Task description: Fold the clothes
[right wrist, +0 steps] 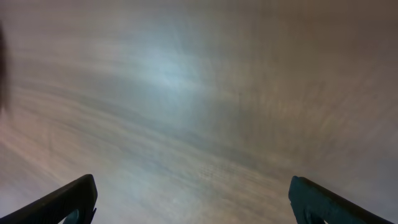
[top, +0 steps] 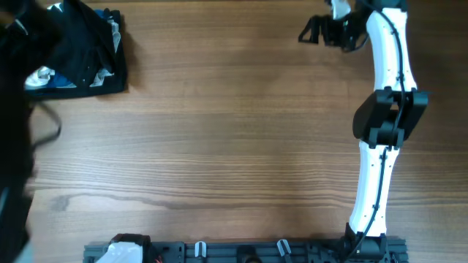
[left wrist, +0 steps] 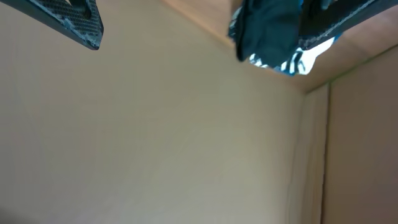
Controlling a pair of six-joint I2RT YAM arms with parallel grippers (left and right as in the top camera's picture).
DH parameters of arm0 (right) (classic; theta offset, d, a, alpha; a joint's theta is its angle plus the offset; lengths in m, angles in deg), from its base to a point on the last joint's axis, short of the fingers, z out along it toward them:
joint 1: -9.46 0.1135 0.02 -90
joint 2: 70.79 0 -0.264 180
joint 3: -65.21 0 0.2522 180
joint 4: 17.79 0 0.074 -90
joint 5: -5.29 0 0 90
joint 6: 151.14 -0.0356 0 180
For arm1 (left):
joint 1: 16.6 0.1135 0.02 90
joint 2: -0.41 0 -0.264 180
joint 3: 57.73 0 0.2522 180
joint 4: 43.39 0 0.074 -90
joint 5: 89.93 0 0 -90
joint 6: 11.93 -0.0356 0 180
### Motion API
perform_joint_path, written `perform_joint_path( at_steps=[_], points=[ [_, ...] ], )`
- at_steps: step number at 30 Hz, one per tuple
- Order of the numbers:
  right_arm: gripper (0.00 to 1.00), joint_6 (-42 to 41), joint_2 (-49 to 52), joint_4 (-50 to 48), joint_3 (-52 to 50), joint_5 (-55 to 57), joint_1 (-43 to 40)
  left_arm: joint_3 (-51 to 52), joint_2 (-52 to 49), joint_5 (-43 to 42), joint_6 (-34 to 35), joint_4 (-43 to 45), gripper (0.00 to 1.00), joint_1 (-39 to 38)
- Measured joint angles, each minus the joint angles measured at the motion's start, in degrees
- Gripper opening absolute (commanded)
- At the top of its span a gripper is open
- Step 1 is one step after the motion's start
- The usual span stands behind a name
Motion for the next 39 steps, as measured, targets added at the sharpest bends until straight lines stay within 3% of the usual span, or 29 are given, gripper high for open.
perform_joint_path(
  at_steps=[7, 16, 39],
  points=[
    [1.00, 1.3, -1.1, -0.8, 5.2, 0.3, 0.0, -0.3, 12.4, -3.1, 0.0, -11.6, 1.00, -1.2],
    [1.00, 1.0, -4.3, 0.0, 5.2, 0.6, 0.0, -0.8, 22.7, -3.5, 2.4, -38.7, 1.00, -1.2],
    [1.00, -1.3, -4.5, 1.6, 5.2, -1.2, 0.0, 2.3, 23.4, -5.2, 2.6, -39.4, 1.00, -1.8]
  ],
)
